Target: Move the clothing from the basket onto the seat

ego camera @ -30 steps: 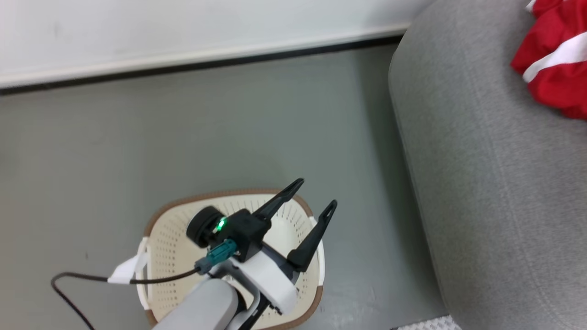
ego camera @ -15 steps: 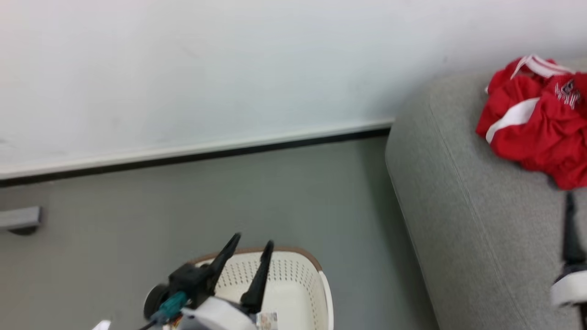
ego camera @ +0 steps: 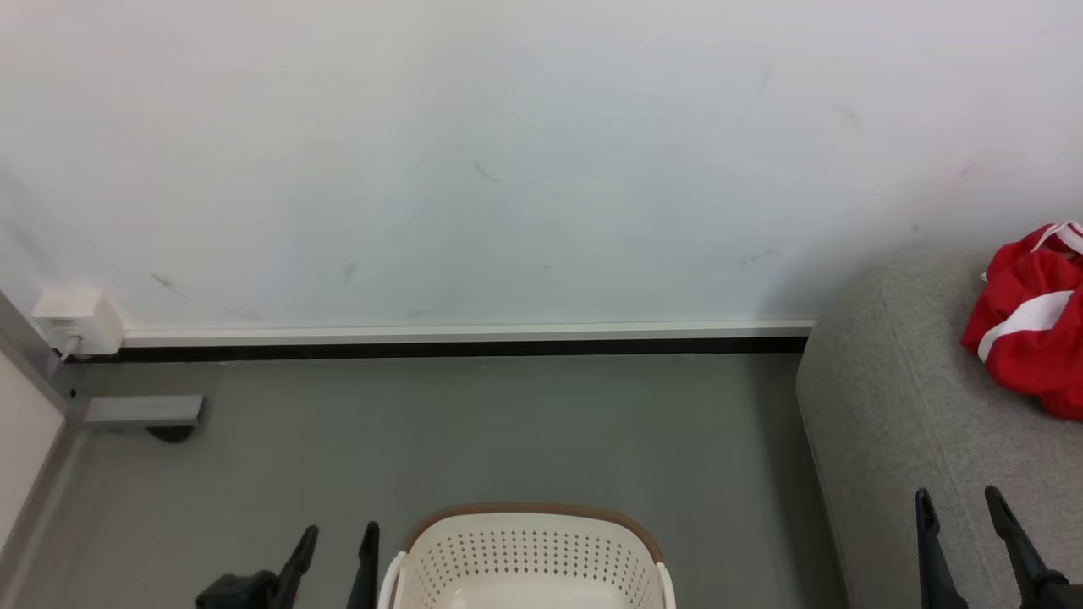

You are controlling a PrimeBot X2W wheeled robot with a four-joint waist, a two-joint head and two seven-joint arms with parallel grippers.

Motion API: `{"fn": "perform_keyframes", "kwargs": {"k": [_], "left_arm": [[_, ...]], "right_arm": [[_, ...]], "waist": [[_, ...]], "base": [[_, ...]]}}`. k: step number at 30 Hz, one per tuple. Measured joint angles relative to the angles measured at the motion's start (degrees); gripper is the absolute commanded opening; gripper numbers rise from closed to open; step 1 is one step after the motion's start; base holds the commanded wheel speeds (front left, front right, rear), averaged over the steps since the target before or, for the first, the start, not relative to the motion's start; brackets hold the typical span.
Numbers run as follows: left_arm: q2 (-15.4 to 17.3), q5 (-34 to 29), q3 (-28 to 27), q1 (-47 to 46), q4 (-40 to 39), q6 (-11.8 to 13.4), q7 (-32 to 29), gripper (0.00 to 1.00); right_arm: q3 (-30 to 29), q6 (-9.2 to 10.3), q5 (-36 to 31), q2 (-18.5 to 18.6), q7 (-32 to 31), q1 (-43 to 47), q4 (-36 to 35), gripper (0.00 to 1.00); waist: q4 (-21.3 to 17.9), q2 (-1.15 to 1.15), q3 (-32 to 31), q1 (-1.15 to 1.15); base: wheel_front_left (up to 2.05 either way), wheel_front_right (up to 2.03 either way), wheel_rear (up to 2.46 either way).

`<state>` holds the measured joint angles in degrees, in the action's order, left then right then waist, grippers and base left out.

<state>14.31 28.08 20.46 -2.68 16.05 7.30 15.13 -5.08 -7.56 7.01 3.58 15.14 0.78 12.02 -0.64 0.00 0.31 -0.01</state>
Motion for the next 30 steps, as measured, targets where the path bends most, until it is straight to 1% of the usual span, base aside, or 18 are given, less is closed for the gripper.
{"fn": "perform_keyframes", "kwargs": {"k": [6,9,12,17,25,30], "left_arm": [[-1.7,-2.8,-6.0,2.3,1.3,-2.6,0.0,1.0],[-2.8,-4.4,-8.4,3.4,2.2,-4.1,0.0,1.0],[-3.6,-6.2,-10.9,4.3,2.8,-5.1,0.0,1.0],[-5.4,-9.3,-13.8,4.8,2.9,-6.8,0.0,1.0],[-7.8,-12.7,-17.3,5.1,2.6,-9.2,0.0,1.0],[-8.5,-14.0,-19.1,5.1,2.6,-10.3,0.0,1.0]], "right_arm": [[1.0,0.0,-1.6,-0.5,0.0,2.8,0.7,1.0],[1.4,0.0,-1.9,-0.6,0.0,3.7,1.2,1.0],[2.1,0.0,-0.7,-0.7,0.0,4.2,2.3,1.0],[3.9,0.0,-0.5,-0.7,0.0,4.5,5.1,1.0],[4.4,0.0,-0.3,-0.7,0.0,4.2,5.5,1.0],[4.7,0.0,-0.3,-0.7,0.0,4.1,5.9,1.0]], "waist": [[1.8,0.0,-1.2,0.01],[2.0,0.0,-1.6,0.01],[1.7,0.0,-2.0,0.01],[1.4,0.0,-2.4,0.01],[1.6,0.0,-2.5,0.02],[1.8,0.0,-2.5,0.02]], "base": [[0.0,0.0,0.0],[0.0,0.0,0.0],[0.0,0.0,0.0],[0.0,0.0,0.0],[0.0,0.0,0.0],[0.0,0.0,0.0]]}}
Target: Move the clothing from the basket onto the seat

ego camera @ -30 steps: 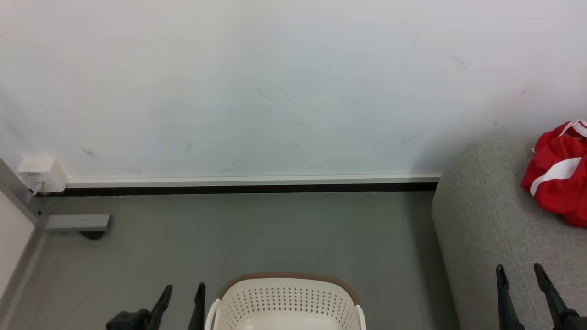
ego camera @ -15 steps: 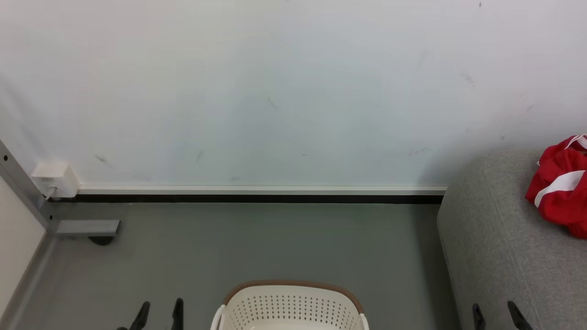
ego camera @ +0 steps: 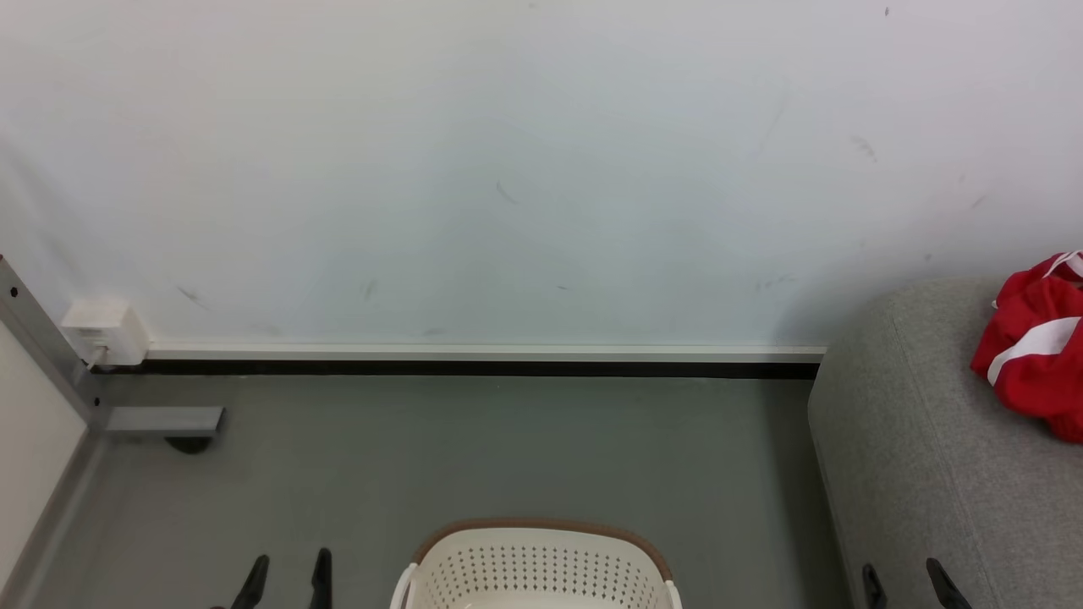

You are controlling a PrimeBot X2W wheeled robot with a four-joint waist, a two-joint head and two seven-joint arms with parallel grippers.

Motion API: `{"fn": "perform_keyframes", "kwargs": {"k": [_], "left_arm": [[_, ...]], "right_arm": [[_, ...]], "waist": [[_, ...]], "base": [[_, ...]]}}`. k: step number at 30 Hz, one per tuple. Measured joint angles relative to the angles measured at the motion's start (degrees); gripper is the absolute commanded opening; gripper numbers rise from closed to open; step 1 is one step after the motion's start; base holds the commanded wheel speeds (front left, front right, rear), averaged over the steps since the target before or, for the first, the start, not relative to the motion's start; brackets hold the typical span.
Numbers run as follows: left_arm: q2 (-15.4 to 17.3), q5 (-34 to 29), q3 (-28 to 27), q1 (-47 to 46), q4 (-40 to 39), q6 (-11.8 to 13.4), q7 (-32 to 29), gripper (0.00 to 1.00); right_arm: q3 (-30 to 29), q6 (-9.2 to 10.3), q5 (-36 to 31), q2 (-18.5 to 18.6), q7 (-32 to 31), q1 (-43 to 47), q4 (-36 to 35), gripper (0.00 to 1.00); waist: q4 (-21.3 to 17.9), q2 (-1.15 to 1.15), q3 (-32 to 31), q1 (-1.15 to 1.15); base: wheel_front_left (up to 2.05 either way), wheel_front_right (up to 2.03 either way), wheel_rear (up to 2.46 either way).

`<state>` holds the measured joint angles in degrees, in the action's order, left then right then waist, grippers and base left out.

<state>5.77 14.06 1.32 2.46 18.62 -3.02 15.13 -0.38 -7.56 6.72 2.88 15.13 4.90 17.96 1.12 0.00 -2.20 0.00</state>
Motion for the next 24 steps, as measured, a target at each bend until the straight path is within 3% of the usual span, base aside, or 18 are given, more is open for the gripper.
{"fn": "perform_keyframes", "kwargs": {"k": [9,10,15,24], "left_arm": [[-1.3,-1.9,-1.7,0.0,1.1,-1.7,0.0,1.0],[-1.4,-1.9,-1.6,0.2,1.6,-1.7,0.0,0.0],[-2.0,-1.5,-1.3,1.0,3.8,-1.7,-0.5,0.0],[-2.1,8.0,-2.3,0.3,3.3,-2.0,-3.2,0.0]], "right_arm": [[0.8,0.0,0.4,0.0,0.0,-0.1,0.2,1.0],[0.8,0.0,0.3,-0.1,0.0,0.1,0.5,0.0],[0.7,0.0,0.8,-0.6,-0.5,0.6,2.6,0.0],[0.0,0.0,11.1,-0.6,-3.1,0.0,2.3,0.0]], "waist": [[0.2,0.0,-0.1,0.0],[0.2,0.0,-0.1,0.0],[0.2,0.0,-0.1,0.0],[0.2,0.0,0.1,0.0]], "base": [[0.0,0.0,0.0],[0.0,0.0,0.0],[0.0,0.0,0.0],[0.0,0.0,0.0]]}}
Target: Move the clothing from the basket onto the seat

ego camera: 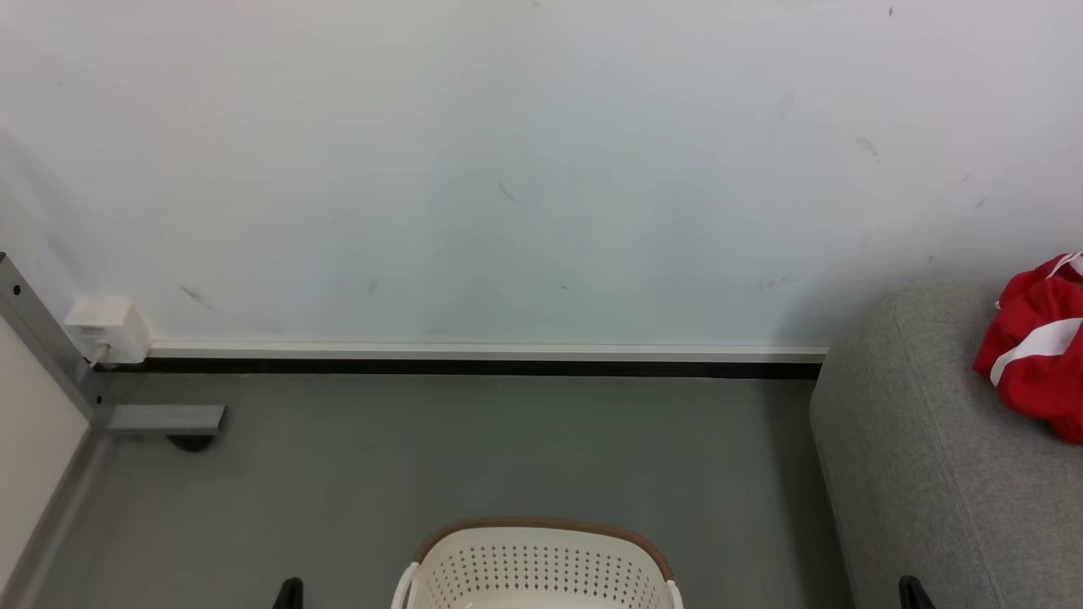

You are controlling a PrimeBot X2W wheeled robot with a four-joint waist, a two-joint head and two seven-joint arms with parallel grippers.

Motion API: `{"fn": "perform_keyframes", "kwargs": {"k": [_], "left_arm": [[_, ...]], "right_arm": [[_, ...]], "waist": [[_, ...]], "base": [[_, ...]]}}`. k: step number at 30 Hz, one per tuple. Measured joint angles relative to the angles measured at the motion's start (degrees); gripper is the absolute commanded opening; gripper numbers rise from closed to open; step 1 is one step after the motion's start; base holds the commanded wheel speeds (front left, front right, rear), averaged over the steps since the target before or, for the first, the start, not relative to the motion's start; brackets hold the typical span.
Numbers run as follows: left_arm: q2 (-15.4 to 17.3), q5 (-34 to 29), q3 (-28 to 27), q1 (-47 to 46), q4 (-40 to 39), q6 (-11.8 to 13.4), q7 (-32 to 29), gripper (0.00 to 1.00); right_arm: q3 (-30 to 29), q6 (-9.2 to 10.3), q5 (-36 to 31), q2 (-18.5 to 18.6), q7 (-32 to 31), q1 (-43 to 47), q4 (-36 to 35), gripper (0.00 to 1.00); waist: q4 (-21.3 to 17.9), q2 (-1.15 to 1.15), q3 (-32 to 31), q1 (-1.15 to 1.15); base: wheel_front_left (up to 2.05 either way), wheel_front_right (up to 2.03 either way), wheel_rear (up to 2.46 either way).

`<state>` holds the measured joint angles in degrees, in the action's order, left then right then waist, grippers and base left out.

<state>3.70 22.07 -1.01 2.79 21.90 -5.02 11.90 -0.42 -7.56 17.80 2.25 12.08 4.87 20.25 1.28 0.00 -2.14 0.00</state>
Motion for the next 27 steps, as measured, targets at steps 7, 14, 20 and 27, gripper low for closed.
{"fn": "perform_keyframes", "kwargs": {"k": [7,14,20,27], "left_arm": [[-0.1,6.9,-0.4,-0.6,-0.7,-0.2,-1.6,0.0],[-0.2,13.1,-0.7,-1.5,-1.6,-0.4,-3.3,0.0],[-0.3,18.5,-1.1,-2.0,-2.1,-0.6,-4.6,0.0],[-0.4,23.7,-1.7,-2.8,-2.6,-0.7,-6.1,0.0]], "right_arm": [[-0.5,0.0,7.3,0.0,-1.7,-0.7,-0.5,0.0],[-1.1,0.0,14.1,0.0,-3.5,-1.6,-1.2,0.0],[-1.6,0.0,19.3,0.0,-4.7,-2.6,-1.6,0.0],[-2.0,0.0,25.3,0.0,-6.2,-3.7,-2.0,0.0]], "waist": [[-0.1,0.0,0.1,0.0],[-0.2,0.0,0.3,0.0],[-0.2,0.0,0.4,0.0],[-0.3,0.0,0.5,0.0]], "base": [[0.0,0.0,0.0],[0.0,0.0,0.0],[0.0,0.0,0.0],[0.0,0.0,0.0]]}}
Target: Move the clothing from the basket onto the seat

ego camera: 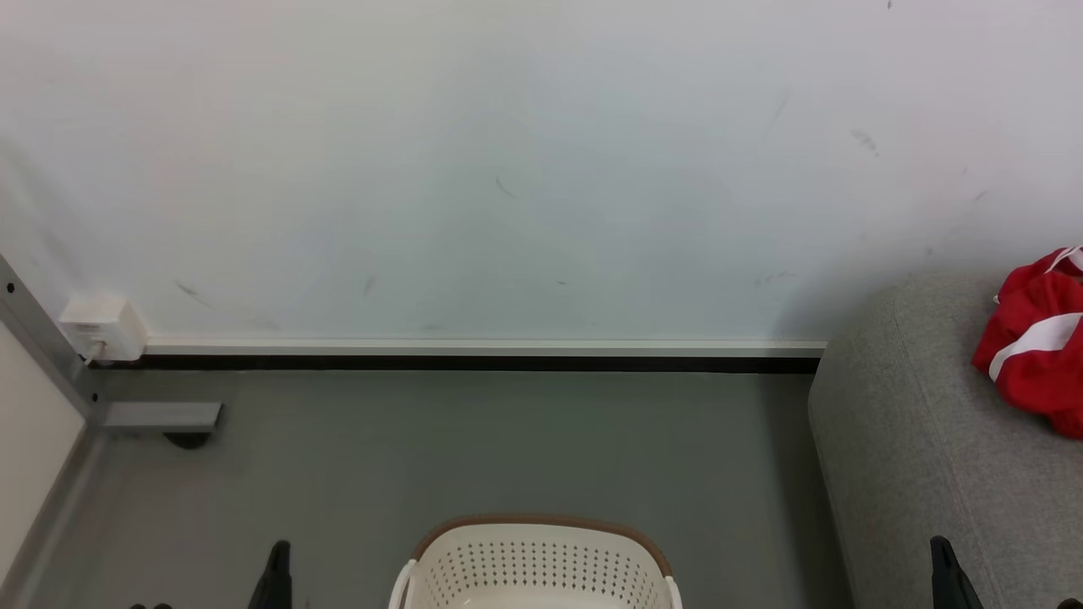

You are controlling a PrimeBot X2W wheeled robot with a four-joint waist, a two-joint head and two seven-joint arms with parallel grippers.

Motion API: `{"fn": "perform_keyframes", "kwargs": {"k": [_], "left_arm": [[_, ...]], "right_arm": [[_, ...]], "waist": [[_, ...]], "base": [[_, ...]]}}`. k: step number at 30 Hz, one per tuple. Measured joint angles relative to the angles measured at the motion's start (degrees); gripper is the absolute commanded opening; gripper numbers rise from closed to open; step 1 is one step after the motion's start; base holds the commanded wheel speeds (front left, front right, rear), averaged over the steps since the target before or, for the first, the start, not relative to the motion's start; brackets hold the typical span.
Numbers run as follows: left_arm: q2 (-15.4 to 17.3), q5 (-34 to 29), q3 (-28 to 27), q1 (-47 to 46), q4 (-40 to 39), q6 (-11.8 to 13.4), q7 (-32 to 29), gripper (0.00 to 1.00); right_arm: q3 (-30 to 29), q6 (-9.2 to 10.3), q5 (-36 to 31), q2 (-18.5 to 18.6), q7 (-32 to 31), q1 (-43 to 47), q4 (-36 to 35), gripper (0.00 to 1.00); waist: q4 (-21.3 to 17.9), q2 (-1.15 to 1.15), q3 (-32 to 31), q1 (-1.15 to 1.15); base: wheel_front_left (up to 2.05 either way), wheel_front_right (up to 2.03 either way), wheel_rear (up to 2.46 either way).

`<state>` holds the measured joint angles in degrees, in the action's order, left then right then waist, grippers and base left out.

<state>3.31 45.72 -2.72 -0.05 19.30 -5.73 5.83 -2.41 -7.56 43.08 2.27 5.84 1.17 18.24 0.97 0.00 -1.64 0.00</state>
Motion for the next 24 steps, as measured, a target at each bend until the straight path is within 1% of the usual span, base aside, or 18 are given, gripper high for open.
{"fn": "perform_keyframes", "kwargs": {"k": [7,24], "left_arm": [[-0.1,5.5,-0.4,-0.8,-0.7,-0.1,-1.3,0.0],[-0.2,16.5,-1.2,-2.2,-1.7,-0.4,-4.3,0.0]], "right_arm": [[-0.4,0.0,5.4,0.0,-1.3,-0.9,-0.3,0.0],[-1.5,0.0,17.2,0.1,-4.3,-2.4,-1.4,0.0]], "waist": [[-0.1,0.0,0.1,0.0],[-0.3,0.0,0.4,0.0]], "base": [[0.0,0.0,0.0],[0.0,0.0,0.0]]}}
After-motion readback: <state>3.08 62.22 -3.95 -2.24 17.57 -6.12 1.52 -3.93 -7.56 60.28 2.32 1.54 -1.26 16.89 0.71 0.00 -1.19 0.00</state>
